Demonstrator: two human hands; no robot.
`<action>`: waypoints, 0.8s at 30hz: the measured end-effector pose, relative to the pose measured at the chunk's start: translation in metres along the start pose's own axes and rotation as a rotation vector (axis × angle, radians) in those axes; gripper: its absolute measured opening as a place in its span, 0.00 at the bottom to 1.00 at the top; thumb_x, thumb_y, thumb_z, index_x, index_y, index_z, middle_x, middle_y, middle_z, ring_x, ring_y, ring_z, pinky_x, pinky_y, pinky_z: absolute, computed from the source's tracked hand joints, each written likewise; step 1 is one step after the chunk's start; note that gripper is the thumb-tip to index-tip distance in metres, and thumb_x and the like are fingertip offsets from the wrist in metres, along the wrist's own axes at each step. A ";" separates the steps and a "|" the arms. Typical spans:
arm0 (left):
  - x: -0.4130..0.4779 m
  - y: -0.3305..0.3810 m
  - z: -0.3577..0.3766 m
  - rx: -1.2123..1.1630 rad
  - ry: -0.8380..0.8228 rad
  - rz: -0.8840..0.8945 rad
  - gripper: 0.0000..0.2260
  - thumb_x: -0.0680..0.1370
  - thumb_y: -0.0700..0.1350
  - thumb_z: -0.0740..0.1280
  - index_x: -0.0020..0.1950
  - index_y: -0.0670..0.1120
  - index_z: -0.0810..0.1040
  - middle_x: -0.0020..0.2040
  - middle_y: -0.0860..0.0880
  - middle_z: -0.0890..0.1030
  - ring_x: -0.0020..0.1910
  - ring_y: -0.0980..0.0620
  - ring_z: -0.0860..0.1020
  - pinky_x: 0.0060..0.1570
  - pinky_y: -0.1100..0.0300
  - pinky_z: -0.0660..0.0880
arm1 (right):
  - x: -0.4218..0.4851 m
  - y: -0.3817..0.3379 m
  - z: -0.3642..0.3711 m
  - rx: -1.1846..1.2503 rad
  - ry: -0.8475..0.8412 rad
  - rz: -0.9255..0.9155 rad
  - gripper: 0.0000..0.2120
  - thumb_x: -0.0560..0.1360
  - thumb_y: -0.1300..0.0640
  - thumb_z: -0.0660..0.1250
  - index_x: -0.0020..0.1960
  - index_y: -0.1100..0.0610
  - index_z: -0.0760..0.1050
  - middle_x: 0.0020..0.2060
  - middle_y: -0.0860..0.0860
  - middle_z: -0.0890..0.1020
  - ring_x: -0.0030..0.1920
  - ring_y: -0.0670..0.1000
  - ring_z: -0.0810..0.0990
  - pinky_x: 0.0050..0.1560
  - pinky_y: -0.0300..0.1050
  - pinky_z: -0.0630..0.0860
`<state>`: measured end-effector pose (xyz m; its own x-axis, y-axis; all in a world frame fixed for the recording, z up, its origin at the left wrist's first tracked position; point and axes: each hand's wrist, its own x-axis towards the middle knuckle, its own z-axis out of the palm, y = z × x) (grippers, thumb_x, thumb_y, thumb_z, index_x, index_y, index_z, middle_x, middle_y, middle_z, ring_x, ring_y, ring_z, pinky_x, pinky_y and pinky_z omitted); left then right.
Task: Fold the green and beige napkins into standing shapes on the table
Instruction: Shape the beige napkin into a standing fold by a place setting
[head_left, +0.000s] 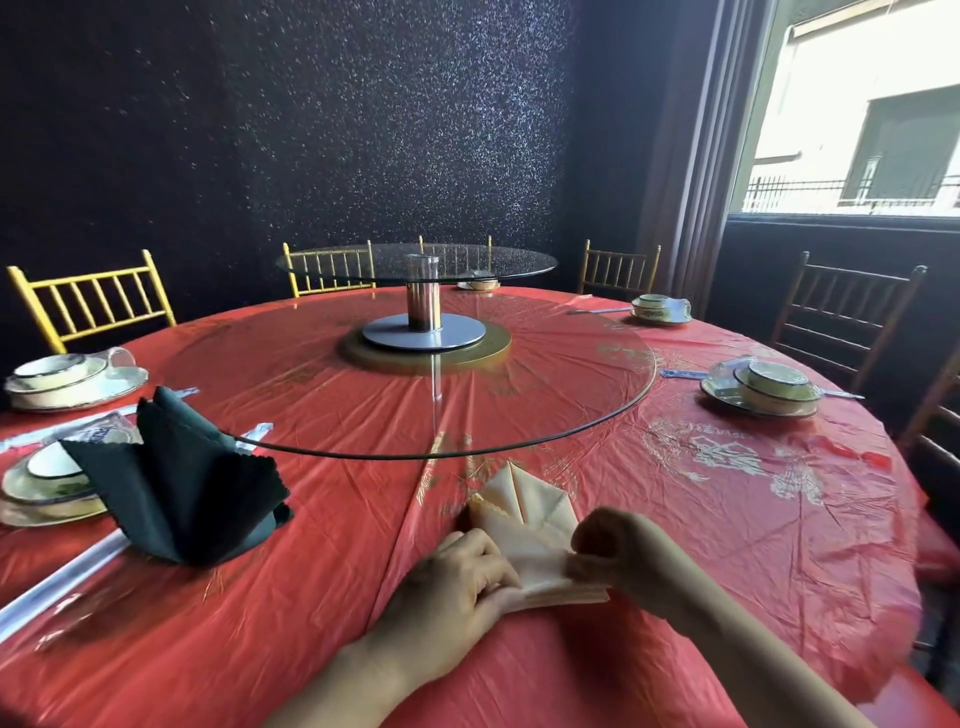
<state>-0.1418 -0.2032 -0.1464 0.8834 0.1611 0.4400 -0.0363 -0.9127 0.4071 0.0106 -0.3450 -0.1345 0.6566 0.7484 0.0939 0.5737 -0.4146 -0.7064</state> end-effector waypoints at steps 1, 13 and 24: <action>0.004 0.002 -0.003 -0.007 -0.010 -0.034 0.09 0.77 0.51 0.63 0.47 0.48 0.80 0.43 0.58 0.72 0.47 0.62 0.70 0.49 0.73 0.64 | 0.000 0.001 0.001 -0.033 0.003 -0.019 0.09 0.67 0.58 0.72 0.36 0.49 0.72 0.29 0.45 0.74 0.30 0.40 0.69 0.33 0.35 0.66; 0.007 0.005 0.011 0.365 -0.429 -0.302 0.27 0.80 0.59 0.42 0.76 0.50 0.38 0.76 0.55 0.35 0.74 0.60 0.35 0.73 0.50 0.35 | -0.011 0.014 0.012 -0.164 0.063 -0.260 0.08 0.74 0.56 0.67 0.41 0.45 0.71 0.41 0.46 0.74 0.39 0.38 0.72 0.42 0.28 0.65; 0.012 0.000 0.001 0.356 -0.565 -0.270 0.28 0.80 0.60 0.42 0.75 0.51 0.35 0.74 0.51 0.32 0.72 0.57 0.32 0.73 0.53 0.32 | -0.013 0.024 0.019 -0.303 0.067 -0.276 0.08 0.73 0.43 0.55 0.49 0.43 0.59 0.46 0.47 0.69 0.48 0.49 0.71 0.50 0.36 0.66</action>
<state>-0.1303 -0.2011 -0.1418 0.9503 0.2673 -0.1599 0.2869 -0.9510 0.1156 0.0062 -0.3547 -0.1658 0.4823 0.8218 0.3033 0.8444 -0.3440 -0.4107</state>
